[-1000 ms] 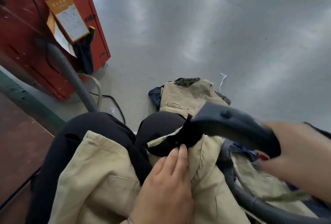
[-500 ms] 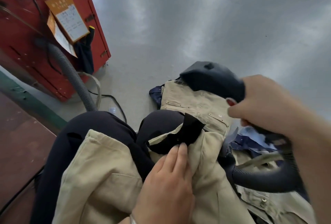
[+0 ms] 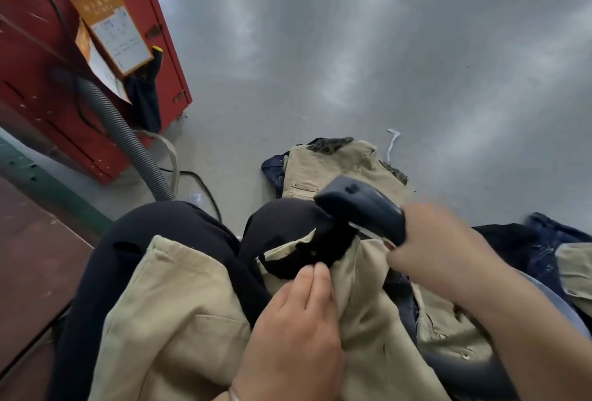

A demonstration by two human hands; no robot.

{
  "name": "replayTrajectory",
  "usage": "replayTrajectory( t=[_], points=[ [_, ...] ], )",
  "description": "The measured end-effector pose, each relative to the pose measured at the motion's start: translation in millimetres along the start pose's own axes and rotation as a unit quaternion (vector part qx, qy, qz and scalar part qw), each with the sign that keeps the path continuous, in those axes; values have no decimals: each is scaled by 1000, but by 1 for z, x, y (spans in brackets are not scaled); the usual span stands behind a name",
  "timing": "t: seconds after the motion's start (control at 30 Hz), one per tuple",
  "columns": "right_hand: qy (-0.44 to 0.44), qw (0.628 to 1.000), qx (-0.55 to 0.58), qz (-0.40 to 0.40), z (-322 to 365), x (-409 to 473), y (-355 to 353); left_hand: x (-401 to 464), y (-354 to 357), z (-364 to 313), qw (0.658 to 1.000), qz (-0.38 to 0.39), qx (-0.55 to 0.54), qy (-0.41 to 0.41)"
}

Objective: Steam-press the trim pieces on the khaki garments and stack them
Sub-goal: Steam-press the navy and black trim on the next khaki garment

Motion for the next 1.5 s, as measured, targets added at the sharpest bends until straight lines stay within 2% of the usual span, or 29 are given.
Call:
replayTrajectory(
  t=[0.1, 0.23, 0.43, 0.53, 0.6, 0.8, 0.97, 1.17, 1.27, 1.33, 1.5],
  points=[
    [-18, 998, 56, -34, 3, 14, -16, 0, -1, -1, 1000, -1, 0, 0],
    [-50, 987, 130, -77, -22, -24, -34, -1, 1, 2, 1000, -9, 7, -5],
    [-23, 995, 75, -59, -45, -66, -3, 0, 2, 3, 999, -19, 17, -24],
    [15, 999, 25, 14, -37, -61, 17, -3, 2, 1, 999, -30, 22, -20],
    [24, 999, 13, 34, -28, -49, 23, -3, 1, 1, 999, -33, 26, -10],
    [8, 998, 57, -6, -2, 7, 6, -2, 1, 2, 998, -55, 20, -5],
    [-43, 992, 110, -42, -13, -16, -16, -4, 2, 3, 997, -68, 17, -28],
    [-44, 996, 58, -50, -35, -67, -4, -4, 2, 2, 999, -30, 1, -42],
    [3, 999, -23, 31, -29, -63, 14, -5, 3, 2, 998, -51, 15, -35],
    [10, 998, -34, 45, -20, -53, 22, -6, 3, 2, 997, -64, 18, -29],
    [-7, 1000, 14, -21, 8, -5, 9, -6, 3, 1, 997, -70, 12, -24]
  ],
)
Point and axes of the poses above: each hand's wrist, its own x-axis towards the middle knuckle, its own y-axis out of the palm, z = x × y, the point moved 3 cm from there along x, towards the middle knuckle, and after that the axes turned 14 degrees about z, right-handed, at the moved point
